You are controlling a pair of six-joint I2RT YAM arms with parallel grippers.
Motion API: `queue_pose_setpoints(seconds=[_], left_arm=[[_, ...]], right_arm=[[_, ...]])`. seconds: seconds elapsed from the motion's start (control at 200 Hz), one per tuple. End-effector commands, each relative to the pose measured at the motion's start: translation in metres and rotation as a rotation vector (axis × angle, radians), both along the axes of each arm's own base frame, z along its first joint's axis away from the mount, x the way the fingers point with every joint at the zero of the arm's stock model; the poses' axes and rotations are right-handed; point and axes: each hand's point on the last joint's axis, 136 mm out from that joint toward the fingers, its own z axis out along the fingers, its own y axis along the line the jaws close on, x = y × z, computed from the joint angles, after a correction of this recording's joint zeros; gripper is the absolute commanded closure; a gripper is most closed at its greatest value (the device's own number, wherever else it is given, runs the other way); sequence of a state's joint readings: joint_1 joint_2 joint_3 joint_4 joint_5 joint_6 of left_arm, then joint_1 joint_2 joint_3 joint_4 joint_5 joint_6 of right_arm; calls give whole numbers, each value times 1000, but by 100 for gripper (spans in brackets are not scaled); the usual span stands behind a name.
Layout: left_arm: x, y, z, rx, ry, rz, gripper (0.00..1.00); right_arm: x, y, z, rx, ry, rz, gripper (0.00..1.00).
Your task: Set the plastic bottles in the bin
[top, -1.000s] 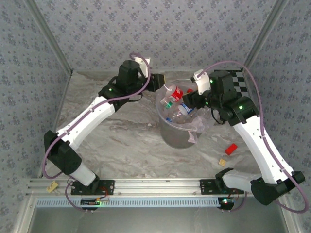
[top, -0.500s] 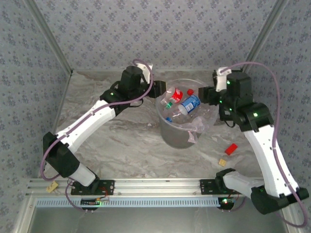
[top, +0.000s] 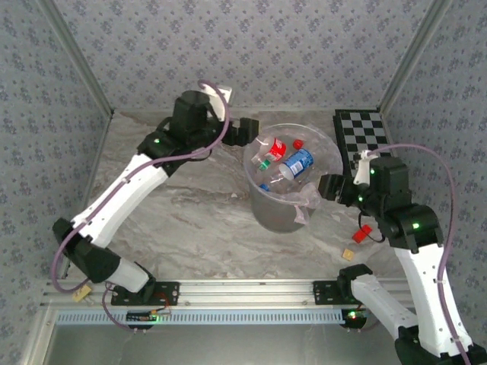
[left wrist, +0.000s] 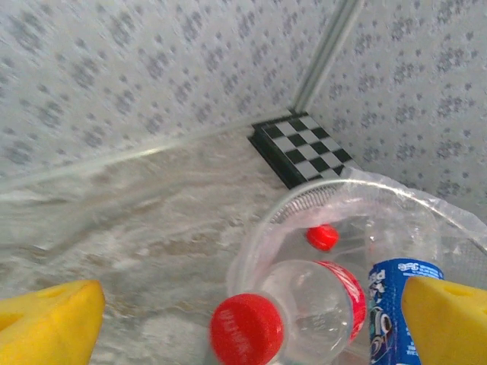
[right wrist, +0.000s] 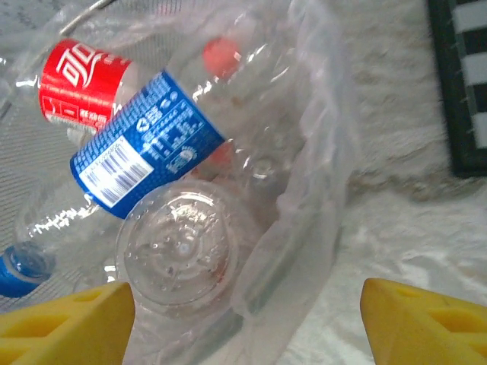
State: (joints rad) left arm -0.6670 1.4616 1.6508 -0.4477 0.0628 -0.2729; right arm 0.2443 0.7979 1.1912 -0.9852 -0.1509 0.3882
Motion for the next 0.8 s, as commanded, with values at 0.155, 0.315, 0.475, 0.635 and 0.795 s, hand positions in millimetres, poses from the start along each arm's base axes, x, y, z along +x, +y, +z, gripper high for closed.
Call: queue_pose_setpoints(seconds=[0.155,0.315,0.475,0.635,0.795], left_arm=[[-9,109,1,72,-50,271,0],[-19,181,-54,138,1,524,0],[-37,231,-92,166,78,664,0],[-47,256,-114,205,115,747,0],[-50,272,-134,237,141,801,0]], right_arm=[[21,35,-13,180,19,85,20],[38,53,-18,220,16,151,20],[60,68,-14,239,-13,186,20],[75,86,-12,235,-20,229,20],[79,73,7,124,-90,213,16]])
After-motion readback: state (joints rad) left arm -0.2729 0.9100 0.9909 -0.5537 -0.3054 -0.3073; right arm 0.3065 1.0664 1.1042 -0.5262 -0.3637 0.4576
